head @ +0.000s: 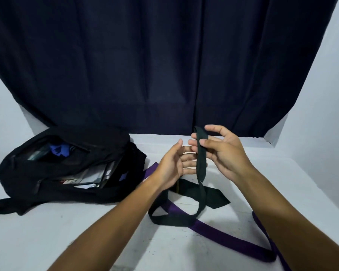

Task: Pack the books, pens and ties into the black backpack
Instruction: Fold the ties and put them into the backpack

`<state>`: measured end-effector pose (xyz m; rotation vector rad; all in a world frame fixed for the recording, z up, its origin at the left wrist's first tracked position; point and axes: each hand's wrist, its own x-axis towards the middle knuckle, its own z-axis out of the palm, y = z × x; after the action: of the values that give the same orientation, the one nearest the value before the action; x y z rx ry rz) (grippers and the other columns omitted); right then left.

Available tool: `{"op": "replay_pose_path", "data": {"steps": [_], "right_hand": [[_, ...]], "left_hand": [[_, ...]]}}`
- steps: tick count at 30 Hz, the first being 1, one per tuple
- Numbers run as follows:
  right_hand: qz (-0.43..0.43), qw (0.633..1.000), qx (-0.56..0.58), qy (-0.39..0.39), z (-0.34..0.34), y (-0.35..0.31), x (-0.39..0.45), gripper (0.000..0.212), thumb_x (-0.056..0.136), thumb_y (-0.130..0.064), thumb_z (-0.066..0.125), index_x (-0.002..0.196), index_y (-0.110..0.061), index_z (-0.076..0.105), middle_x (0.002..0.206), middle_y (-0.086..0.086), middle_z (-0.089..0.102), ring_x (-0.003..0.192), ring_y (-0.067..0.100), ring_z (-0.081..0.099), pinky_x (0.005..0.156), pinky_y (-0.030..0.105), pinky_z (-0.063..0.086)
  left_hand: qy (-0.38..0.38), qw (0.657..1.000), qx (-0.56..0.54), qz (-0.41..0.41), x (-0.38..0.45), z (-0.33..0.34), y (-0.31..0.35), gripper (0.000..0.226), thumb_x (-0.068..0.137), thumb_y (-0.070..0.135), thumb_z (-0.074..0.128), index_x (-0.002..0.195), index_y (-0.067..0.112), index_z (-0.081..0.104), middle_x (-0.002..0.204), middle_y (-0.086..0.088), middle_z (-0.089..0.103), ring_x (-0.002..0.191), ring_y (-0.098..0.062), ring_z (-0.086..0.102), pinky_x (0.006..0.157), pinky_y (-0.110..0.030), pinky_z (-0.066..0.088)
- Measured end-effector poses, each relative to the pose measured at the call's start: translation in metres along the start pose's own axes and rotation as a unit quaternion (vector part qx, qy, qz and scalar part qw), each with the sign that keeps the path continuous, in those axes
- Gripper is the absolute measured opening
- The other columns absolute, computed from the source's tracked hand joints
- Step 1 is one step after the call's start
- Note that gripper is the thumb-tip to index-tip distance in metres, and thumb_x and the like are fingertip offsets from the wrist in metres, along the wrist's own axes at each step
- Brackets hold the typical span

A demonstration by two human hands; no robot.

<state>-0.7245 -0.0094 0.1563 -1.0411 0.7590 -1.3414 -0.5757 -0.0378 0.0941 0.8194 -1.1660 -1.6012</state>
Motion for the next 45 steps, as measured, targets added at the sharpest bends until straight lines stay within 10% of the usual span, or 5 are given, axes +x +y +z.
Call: {"op": "replay_pose_path", "data": {"steps": [3,10,26,36,45], "right_hand": [[-0.052,0.997,-0.047,0.036,0.009,0.004,0.006,0.033,0.086,0.013,0.057,0.112,-0.006,0.05,0.096,0.018,0.073,0.09,0.033,0.071,0.076,0.039,0.059],[-0.066,0.996,-0.05,0.031,0.014,0.002,0.012,0.039,0.085,0.016,0.057,0.116,-0.007,0.048,0.096,0.022,0.071,0.086,0.034,0.072,0.075,0.036,0.06],[-0.119,0.981,-0.136,0.064,0.02,0.018,0.009,0.048,0.085,0.009,0.062,0.123,-0.015,0.044,0.089,0.009,0.075,0.085,0.027,0.073,0.076,0.054,0.057],[-0.23,0.904,-0.321,0.165,0.015,0.017,0.009,0.04,0.077,-0.015,0.078,0.104,-0.024,0.05,0.07,-0.001,0.067,0.064,0.014,0.066,0.068,0.025,0.053],[-0.011,0.992,-0.125,-0.005,0.011,0.013,0.011,0.021,0.087,0.002,0.061,0.097,-0.011,0.073,0.079,0.003,0.069,0.071,0.012,0.063,0.071,0.025,0.05]], "left_hand": [[0.022,0.999,0.007,0.027,-0.005,0.007,0.001,0.047,0.096,0.045,0.045,0.111,0.005,0.064,0.107,-0.02,0.069,0.094,-0.038,0.069,0.093,-0.053,0.048],[0.093,0.994,0.014,0.062,-0.009,0.006,0.005,0.02,0.098,0.02,0.053,0.092,0.006,0.067,0.068,-0.005,0.065,0.055,-0.016,0.06,0.049,-0.025,0.048],[0.049,0.994,-0.017,0.101,-0.011,0.004,0.003,0.033,0.078,0.0,0.073,0.11,0.006,0.066,0.095,-0.019,0.073,0.095,-0.037,0.069,0.083,-0.036,0.058],[0.086,0.991,-0.014,0.098,-0.013,0.002,0.01,0.063,0.082,-0.009,0.068,0.136,0.014,0.046,0.095,-0.022,0.073,0.087,-0.03,0.073,0.078,-0.032,0.058],[0.064,0.992,0.021,0.11,-0.012,0.001,0.021,0.087,0.08,-0.012,0.069,0.146,0.025,0.027,0.091,-0.018,0.074,0.082,-0.026,0.073,0.088,-0.037,0.056]]}}
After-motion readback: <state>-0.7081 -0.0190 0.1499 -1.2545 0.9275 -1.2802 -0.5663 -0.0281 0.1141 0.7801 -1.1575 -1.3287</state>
